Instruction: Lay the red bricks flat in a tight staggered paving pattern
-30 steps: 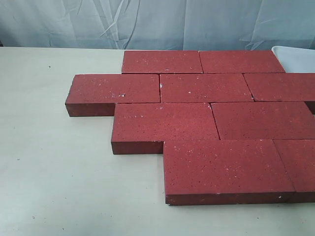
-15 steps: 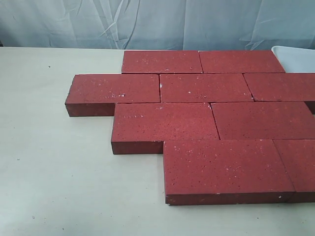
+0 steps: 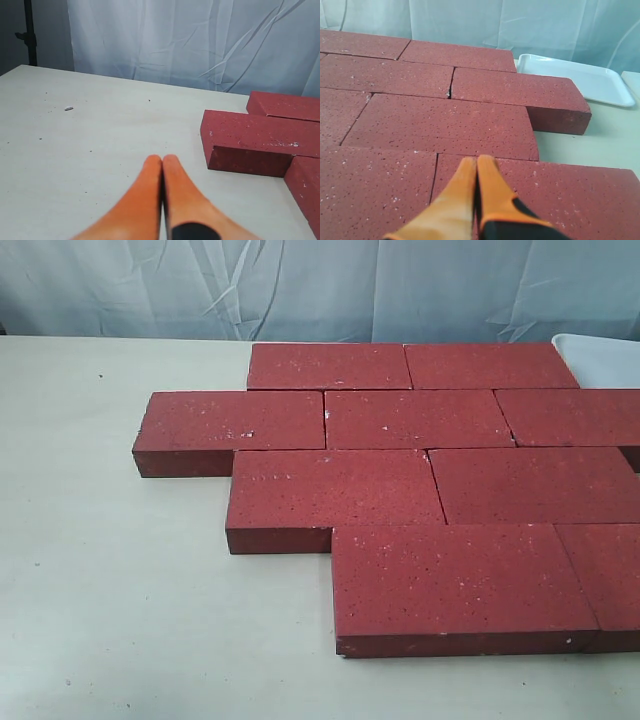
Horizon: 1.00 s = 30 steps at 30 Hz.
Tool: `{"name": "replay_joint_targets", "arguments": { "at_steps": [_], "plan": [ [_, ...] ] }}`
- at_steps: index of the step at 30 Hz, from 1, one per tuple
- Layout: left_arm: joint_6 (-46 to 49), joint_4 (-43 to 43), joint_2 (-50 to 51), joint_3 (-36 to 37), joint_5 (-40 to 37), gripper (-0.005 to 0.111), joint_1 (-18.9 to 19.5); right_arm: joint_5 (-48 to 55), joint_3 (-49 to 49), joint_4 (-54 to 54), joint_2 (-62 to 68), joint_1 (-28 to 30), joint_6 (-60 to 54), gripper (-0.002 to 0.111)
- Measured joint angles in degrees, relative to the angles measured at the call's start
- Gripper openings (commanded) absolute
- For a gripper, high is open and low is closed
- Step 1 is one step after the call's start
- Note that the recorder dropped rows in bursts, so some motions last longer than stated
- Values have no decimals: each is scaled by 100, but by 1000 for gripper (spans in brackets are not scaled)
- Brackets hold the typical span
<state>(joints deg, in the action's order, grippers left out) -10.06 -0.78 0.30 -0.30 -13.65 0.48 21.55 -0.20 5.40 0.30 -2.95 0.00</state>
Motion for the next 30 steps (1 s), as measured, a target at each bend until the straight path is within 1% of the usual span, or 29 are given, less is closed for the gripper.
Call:
{"name": "replay_joint_targets", "arguments": {
  "at_steps": [4,12,30],
  "plan": [
    [122,32,0,0,0,0,0,0,0,0,0,0,0,0],
    [780,78,0,0,0,0,0,0,0,0,0,0,0,0],
    [854,78,0,0,0,0,0,0,0,0,0,0,0,0]
  ]
}}
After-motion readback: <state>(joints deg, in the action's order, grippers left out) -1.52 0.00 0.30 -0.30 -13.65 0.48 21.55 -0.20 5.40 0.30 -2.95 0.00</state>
